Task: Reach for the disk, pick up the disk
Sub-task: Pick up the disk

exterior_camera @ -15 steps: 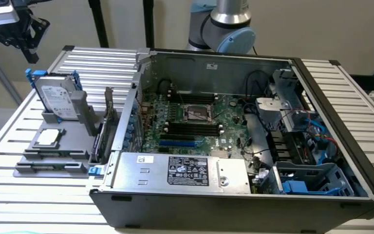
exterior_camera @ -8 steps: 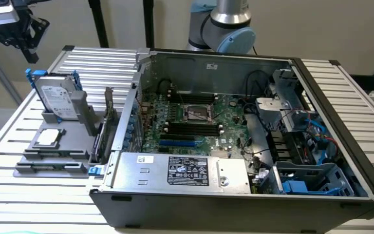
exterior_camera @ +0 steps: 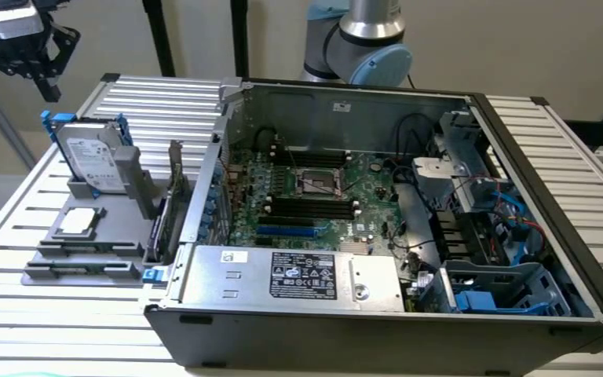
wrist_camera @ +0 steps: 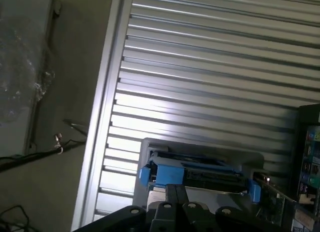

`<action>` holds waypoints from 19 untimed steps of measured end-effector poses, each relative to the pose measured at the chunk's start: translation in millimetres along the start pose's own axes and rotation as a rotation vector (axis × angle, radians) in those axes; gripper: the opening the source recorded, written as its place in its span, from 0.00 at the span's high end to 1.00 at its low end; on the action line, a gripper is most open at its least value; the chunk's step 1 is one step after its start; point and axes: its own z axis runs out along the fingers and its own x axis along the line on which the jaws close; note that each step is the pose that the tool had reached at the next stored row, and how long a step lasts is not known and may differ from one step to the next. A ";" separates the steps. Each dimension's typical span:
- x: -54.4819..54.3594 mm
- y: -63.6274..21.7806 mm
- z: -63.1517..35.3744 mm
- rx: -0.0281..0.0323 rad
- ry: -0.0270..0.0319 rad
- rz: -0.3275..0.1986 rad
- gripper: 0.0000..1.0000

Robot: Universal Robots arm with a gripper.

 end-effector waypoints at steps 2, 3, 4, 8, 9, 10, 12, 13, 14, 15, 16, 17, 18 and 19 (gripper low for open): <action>0.0 0.0 0.0 0.0000 0.0011 -0.037 0.89; 0.0 0.0 0.0 0.0000 0.0016 -0.055 0.89; 0.0 0.0 0.0 0.0000 0.0022 -0.072 0.89; 0.0 0.0 -1.2 0.0001 0.0045 -0.146 0.89; 0.0 0.0 -1.5 0.0001 0.0050 -0.164 0.89; -0.1 0.0 -1.7 0.0001 0.0055 -0.183 0.89; 0.0 0.0 -2.1 0.0001 0.0068 -0.219 0.89; 0.0 0.0 -2.2 0.0001 0.0074 -0.237 0.89; 0.0 0.0 -2.3 0.0002 0.0080 -0.254 0.89; 0.0 0.0 -2.3 0.0001 0.0086 -0.273 0.89; 0.0 0.0 -2.3 0.0001 0.0091 -0.291 0.89; 0.0 0.0 -2.5 0.0002 0.0095 -0.309 0.89; 0.0 0.0 -2.6 0.0002 0.0100 -0.327 0.89; 0.0 0.0 -2.8 0.0002 0.0106 -0.344 0.89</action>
